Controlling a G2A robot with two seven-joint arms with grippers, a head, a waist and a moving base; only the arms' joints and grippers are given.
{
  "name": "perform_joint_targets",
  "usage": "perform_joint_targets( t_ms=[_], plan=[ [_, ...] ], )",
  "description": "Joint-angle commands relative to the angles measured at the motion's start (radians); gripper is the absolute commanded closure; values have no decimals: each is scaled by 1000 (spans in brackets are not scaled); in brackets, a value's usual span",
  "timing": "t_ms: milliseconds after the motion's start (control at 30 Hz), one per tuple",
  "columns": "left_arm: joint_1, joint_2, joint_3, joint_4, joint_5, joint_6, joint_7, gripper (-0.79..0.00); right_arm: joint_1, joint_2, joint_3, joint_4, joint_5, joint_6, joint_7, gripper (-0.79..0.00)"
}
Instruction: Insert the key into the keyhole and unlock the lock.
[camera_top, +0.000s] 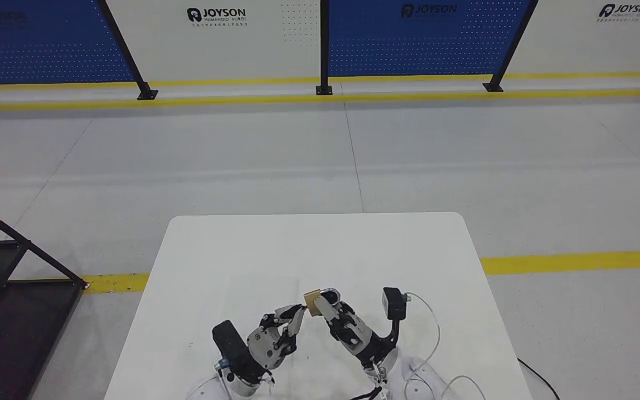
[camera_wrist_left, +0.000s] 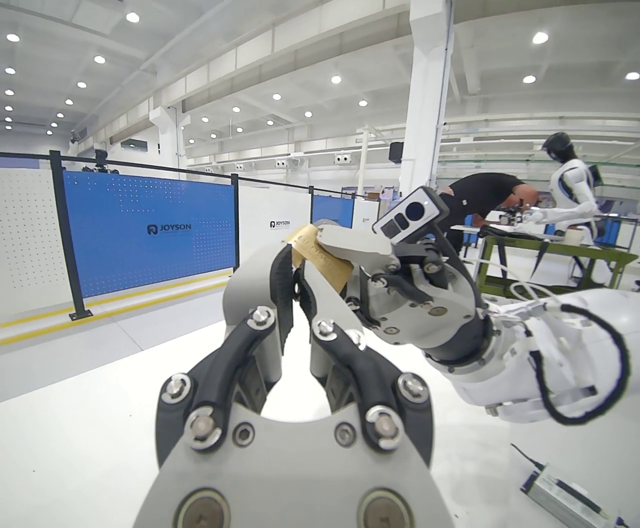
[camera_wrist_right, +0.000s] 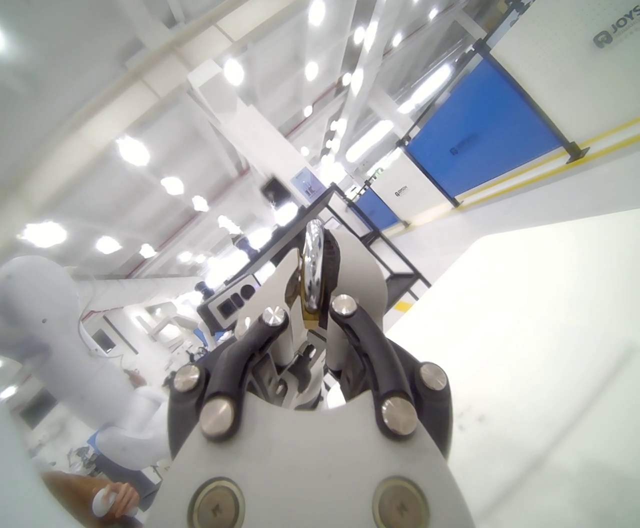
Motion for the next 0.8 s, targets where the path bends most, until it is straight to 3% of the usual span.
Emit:
perform_joint_targets(
  t_ms=[0, 233, 767],
  plan=[
    [-1, 1, 2, 1, 30, 32, 13, 0, -1, 0, 0, -1, 2, 1, 2, 0],
    [-5, 3, 11, 9, 130, 152, 69, 0, -1, 2, -1, -4, 4, 7, 10, 0],
    [-30, 7, 28, 25, 232, 317, 88, 0, -2, 7, 0, -11, 14, 13, 20, 0]
  ],
)
